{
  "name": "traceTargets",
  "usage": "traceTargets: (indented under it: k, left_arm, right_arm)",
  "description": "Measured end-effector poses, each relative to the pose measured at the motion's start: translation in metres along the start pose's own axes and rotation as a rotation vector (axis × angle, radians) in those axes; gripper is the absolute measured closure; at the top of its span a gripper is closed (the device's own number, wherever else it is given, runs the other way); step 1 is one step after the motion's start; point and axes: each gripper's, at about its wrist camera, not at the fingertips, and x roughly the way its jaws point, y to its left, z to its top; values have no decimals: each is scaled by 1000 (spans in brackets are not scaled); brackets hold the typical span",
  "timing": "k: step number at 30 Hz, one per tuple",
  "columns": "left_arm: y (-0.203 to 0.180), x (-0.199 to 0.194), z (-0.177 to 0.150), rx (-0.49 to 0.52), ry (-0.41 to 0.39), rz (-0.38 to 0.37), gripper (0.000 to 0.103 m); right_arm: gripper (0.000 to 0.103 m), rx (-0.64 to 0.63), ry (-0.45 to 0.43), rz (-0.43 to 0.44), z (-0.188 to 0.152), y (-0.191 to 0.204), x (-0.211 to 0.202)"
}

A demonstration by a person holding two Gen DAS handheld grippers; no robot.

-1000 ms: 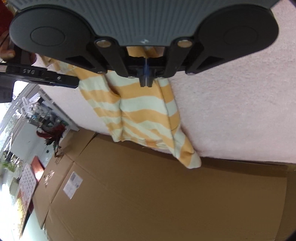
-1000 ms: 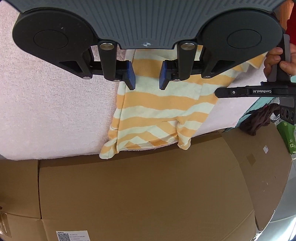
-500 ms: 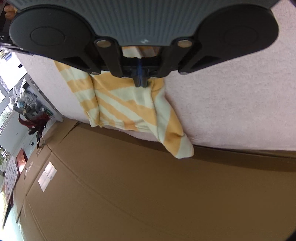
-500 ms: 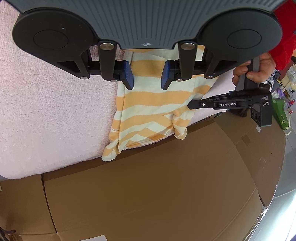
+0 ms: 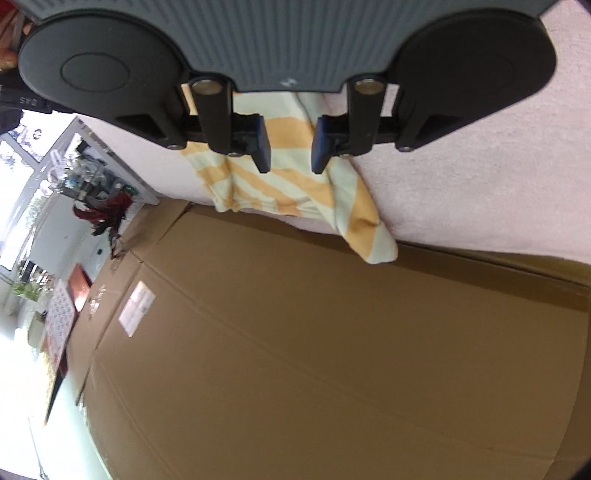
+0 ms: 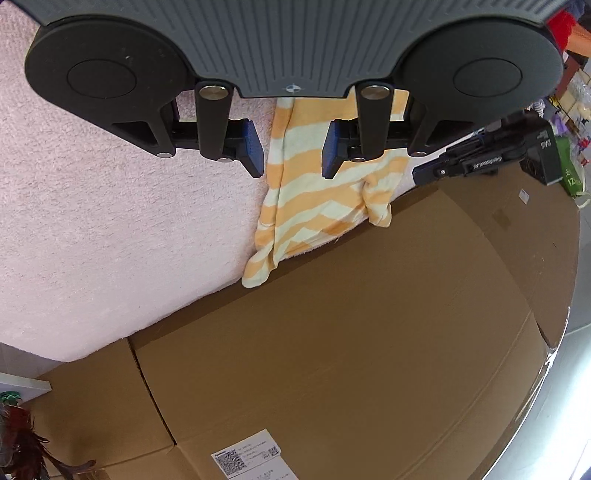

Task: Fold clothes
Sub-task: 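Pinch the shirt edge with the right gripper and open it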

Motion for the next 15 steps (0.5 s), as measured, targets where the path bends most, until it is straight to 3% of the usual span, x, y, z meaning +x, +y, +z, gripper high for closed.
traceTargets:
  k: [1, 2, 8, 9, 11, 13, 15]
  left_arm:
    - [-3, 4, -1, 15, 25, -2, 61]
    - [-6, 7, -2, 30, 50, -3, 57]
    - [11, 17, -2, -73, 90, 38, 49]
    - [13, 18, -3, -90, 98, 34, 52]
    - [12, 17, -4, -84, 90, 18, 55]
    - [9, 15, -4, -63, 82, 7, 73]
    - [9, 15, -5, -63, 86, 4, 81]
  right_arm:
    - [65, -2, 16, 1, 3, 0, 4]
    - [65, -10, 33, -4, 5, 1, 9]
    - [68, -174, 126, -64, 19, 17, 46]
    - [82, -187, 167, -69, 19, 16, 54]
    - [96, -170, 167, -59, 22, 11, 60]
    - [96, -87, 154, -26, 22, 0, 59]
    - [98, 8, 111, -24, 22, -12, 51]
